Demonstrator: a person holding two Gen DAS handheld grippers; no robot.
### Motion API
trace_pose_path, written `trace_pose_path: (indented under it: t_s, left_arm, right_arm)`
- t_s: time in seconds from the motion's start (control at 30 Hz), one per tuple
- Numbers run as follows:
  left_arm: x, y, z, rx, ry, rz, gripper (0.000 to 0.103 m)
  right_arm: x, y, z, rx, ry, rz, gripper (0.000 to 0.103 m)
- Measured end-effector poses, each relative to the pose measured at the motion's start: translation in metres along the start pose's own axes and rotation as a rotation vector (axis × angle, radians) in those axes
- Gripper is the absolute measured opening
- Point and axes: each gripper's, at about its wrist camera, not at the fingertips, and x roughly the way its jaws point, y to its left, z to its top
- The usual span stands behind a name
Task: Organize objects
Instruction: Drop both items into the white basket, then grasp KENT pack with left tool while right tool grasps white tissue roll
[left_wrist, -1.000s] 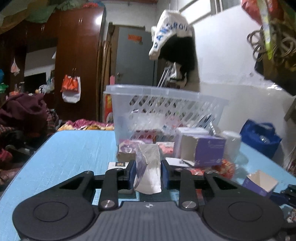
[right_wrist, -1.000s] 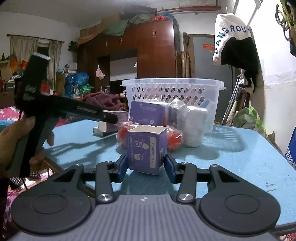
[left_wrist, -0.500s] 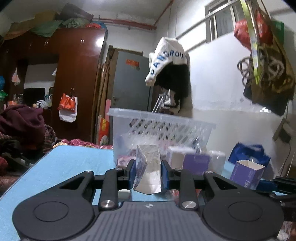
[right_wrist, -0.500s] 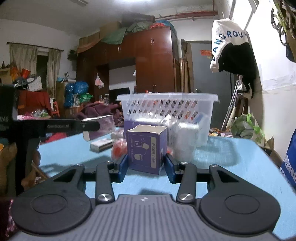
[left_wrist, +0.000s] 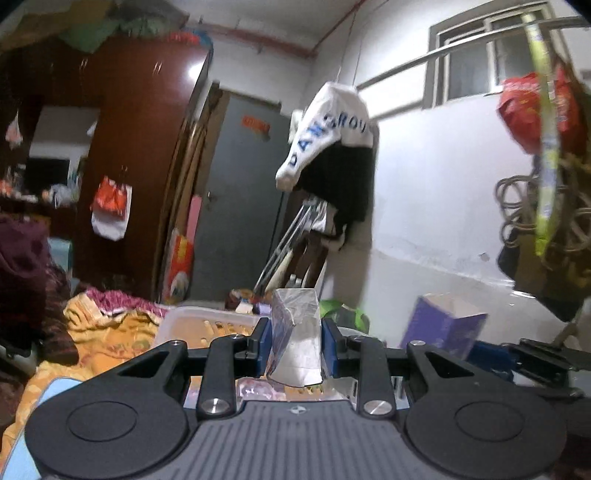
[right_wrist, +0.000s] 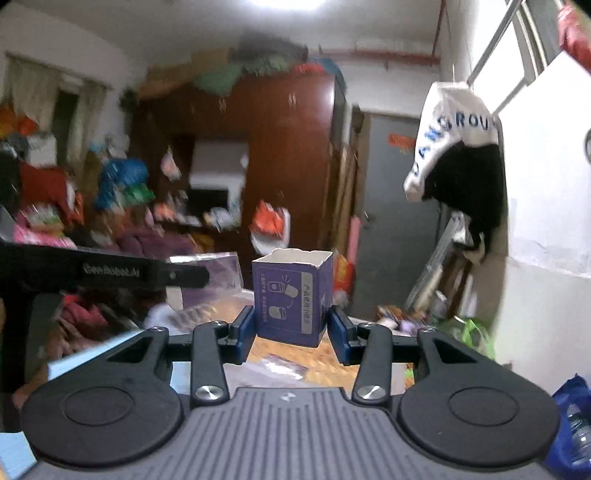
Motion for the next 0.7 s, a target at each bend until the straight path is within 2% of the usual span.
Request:
trace_pose_path:
  t_s: [0.07,0.13,0.17,0.2,0.23,0.3,0.37,0.43,0.47,0.5,0.57,0.6,0.7]
  left_arm:
    - [0.016,0.004,-0.002,-0.019,0.001,0.003,0.041]
    - [0.025,0.010,-0.007,-0.025,0.000,0.040,0.074]
    - [0.028,0.012,-0.009,-0.027,0.004,0.056,0.077]
    - [0.028,0.015,-0.010,-0.022,0.014,0.060,0.077]
    - [0.025,0.018,-0.012,-0.015,0.022,0.060,0.077]
    - [0.004,0.021,-0.017,0.014,0.009,0.062,0.077]
    - [-0.034,0.024,-0.030,0.049,-0.029,0.060,0.078]
    - [-0.063,0.028,-0.048,0.091,-0.018,0.064,0.089]
    - [-0.073,0.030,-0.058,0.105,0.002,0.091,0.089]
    - [-0.082,0.034,-0.069,0.111,0.016,0.122,0.089]
    - [-0.095,0.045,-0.091,0.106,0.038,0.170,0.089]
    - [-0.096,0.050,-0.098,0.094,0.063,0.174,0.089]
    - [-0.090,0.066,-0.108,0.039,0.136,0.146,0.089]
  right_arm:
    - [0.025,0.003,-0.001,-0.045,0.051,-0.032,0.046]
    - [0.041,0.004,-0.006,-0.070,0.088,-0.061,0.047]
    - [0.047,0.004,-0.007,-0.072,0.101,-0.073,0.058]
    - [0.047,0.004,-0.009,-0.063,0.124,-0.069,0.082]
    - [0.043,0.000,-0.012,-0.049,0.134,-0.051,0.090]
    - [0.023,-0.003,-0.017,-0.028,0.099,-0.028,0.091]
    - [-0.008,-0.008,-0.030,0.002,0.066,-0.009,0.096]
    - [-0.029,-0.013,-0.046,0.020,0.058,-0.003,0.097]
    - [-0.037,-0.015,-0.057,0.024,0.070,-0.004,0.092]
    - [-0.043,-0.019,-0.068,0.031,0.085,-0.002,0.080]
    - [-0.047,-0.024,-0.088,0.046,0.122,0.018,0.064]
    - [-0.048,-0.027,-0.097,0.067,0.137,0.017,0.060]
    - [-0.037,-0.029,-0.105,0.098,0.174,0.023,0.058]
